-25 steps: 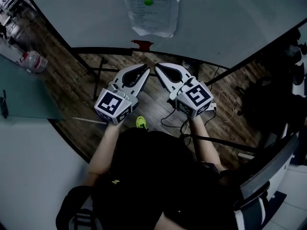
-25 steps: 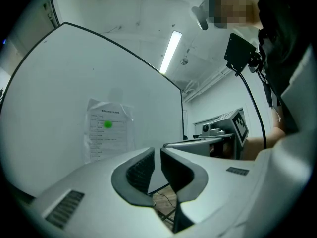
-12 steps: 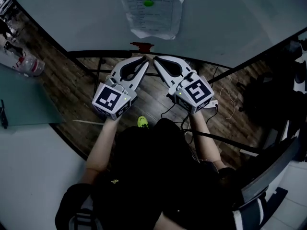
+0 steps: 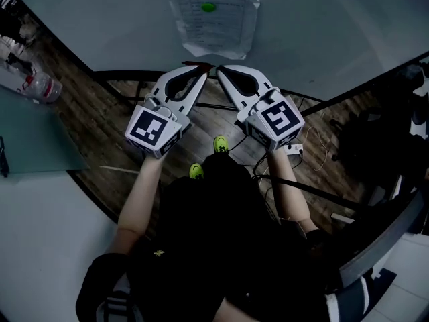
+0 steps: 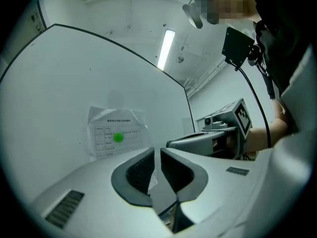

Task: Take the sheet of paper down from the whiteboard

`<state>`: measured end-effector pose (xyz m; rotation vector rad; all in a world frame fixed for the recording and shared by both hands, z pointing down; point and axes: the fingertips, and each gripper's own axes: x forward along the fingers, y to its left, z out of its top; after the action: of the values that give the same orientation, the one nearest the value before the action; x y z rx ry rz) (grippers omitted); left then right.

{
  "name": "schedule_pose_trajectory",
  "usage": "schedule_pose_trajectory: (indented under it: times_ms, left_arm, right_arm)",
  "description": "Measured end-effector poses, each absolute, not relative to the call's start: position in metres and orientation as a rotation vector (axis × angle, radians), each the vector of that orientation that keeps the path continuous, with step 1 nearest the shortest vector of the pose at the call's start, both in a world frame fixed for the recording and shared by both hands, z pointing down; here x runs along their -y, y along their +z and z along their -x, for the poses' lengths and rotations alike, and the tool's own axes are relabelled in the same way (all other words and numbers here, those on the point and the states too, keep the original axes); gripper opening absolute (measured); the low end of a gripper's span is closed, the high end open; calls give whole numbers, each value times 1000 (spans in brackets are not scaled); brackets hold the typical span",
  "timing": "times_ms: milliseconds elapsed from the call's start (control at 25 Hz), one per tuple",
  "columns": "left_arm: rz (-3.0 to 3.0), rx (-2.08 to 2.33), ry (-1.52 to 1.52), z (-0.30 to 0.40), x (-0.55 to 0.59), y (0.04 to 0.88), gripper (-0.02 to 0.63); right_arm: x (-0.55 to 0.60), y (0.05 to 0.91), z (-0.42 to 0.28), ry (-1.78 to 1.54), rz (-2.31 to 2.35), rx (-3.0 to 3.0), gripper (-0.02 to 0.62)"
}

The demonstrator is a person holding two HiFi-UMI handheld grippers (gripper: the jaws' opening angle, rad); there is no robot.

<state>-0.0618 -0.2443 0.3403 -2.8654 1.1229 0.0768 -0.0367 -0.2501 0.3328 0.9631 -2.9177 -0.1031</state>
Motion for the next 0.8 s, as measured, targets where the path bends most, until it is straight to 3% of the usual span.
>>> schedule_pose_trajectory:
  times_ms: [800]
  left_arm:
    - [2734, -1152, 22, 62, 306, 304, 75]
  right_arm:
    - [299, 299, 36, -216, -971, 2887, 72]
